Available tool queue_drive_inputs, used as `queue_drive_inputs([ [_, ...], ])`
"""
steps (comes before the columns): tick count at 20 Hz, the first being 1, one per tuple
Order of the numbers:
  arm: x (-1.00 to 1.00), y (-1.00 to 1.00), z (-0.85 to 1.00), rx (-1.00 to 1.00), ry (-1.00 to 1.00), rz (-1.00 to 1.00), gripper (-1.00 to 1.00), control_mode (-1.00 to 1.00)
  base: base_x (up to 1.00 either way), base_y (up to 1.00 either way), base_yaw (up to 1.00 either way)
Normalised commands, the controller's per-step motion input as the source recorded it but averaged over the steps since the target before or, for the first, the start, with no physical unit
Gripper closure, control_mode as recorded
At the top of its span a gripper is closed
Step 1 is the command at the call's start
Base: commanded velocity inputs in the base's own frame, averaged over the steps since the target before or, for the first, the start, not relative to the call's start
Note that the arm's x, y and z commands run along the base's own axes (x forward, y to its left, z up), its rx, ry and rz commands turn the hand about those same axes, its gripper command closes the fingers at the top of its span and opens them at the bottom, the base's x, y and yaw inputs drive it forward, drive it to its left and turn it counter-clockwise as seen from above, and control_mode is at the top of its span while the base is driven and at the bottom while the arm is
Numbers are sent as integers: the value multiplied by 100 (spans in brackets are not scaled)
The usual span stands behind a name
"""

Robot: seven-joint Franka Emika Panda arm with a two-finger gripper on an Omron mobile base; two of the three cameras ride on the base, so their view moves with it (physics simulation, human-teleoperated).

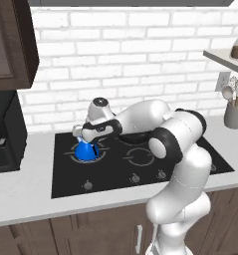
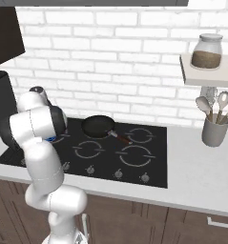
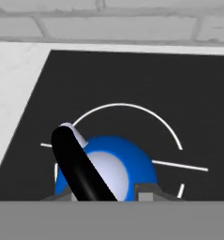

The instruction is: Pick the kettle from the counter and place it on a stove burner. Then turn the burner on.

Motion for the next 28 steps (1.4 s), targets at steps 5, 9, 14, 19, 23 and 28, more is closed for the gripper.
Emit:
queue_drive_inputs([
  [5,8,0,-1,-1,0,-1,100,-100,0,0,0],
  [9,51,0,0,-1,0,-7,100,-100,0,0,0],
  [14,46,0,0,0,0,-7,100,-100,0,0,0],
  [19,0,0,-13,-1,2,0,100,-100,0,0,0],
  [23,0,0,-54,-7,7,0,100,-100,0,0,0],
  [28,0,0,-29,-4,1,0,100,-100,0,0,0],
])
